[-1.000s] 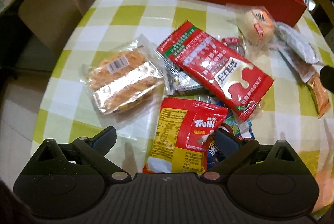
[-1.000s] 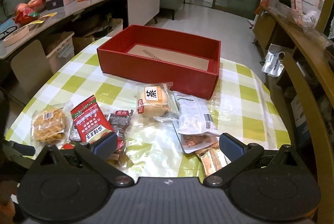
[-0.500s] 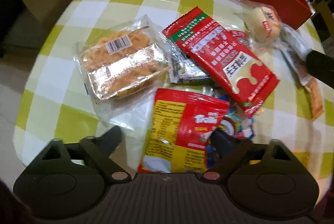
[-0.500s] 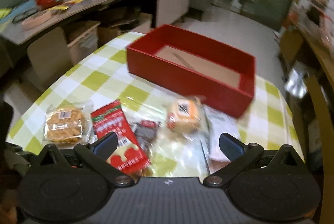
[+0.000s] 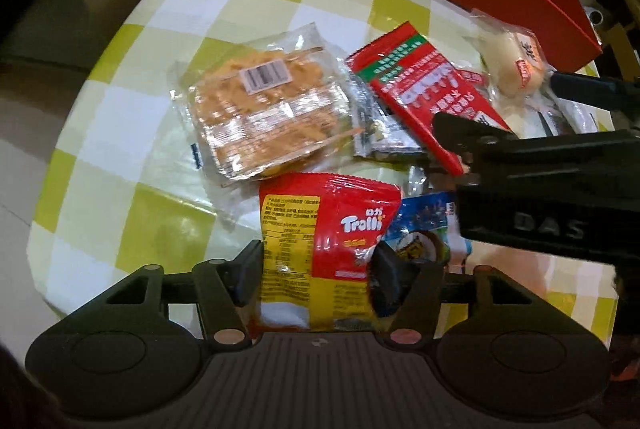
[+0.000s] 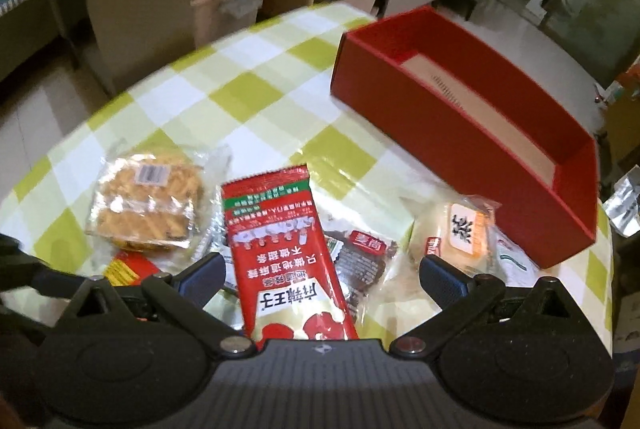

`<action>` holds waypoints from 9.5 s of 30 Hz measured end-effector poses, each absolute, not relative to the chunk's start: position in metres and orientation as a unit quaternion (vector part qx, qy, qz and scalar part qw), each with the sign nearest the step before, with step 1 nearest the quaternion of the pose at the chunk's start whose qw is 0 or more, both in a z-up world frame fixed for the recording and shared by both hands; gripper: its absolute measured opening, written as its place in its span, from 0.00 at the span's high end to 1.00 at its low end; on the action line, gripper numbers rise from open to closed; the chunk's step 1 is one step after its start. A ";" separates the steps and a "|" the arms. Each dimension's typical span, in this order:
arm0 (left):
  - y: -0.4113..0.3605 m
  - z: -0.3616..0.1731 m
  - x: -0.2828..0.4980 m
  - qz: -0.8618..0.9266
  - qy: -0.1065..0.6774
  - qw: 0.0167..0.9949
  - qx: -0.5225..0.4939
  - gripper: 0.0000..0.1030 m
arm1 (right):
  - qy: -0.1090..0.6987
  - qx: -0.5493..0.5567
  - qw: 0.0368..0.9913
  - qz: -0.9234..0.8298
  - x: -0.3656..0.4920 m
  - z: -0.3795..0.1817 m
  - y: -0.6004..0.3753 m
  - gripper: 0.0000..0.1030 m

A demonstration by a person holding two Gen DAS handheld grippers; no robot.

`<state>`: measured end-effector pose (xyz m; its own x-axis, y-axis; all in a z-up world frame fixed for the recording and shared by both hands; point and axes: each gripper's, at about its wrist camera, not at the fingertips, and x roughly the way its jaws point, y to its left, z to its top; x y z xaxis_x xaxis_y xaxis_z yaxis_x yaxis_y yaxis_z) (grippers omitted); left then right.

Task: Organize snacks
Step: 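Grasp the yellow Trolli bag with the left tool while the right tool grasps the red snack packet, then lift the Trolli bag with the left tool while the right tool carries the red packet toward the box, then lower both packets into the red box and open both tools, then withdraw both tools from the red box back toward the snacks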

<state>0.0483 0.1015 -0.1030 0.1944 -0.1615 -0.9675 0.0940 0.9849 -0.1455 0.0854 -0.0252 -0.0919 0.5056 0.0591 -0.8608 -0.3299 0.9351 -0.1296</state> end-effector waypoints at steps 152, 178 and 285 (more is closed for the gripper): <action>-0.084 -0.060 0.277 -0.043 0.468 0.881 0.052 0.43 | 0.406 0.131 0.905 0.000 0.251 -0.081 -0.231 0.42; -0.078 -0.073 0.283 -0.007 0.476 0.877 0.062 0.24 | 0.418 0.117 0.901 -0.018 0.263 -0.101 -0.227 0.31; -0.033 0.006 0.100 -0.122 0.428 0.894 0.060 0.18 | 0.342 0.035 0.939 0.021 0.042 0.031 -0.172 0.29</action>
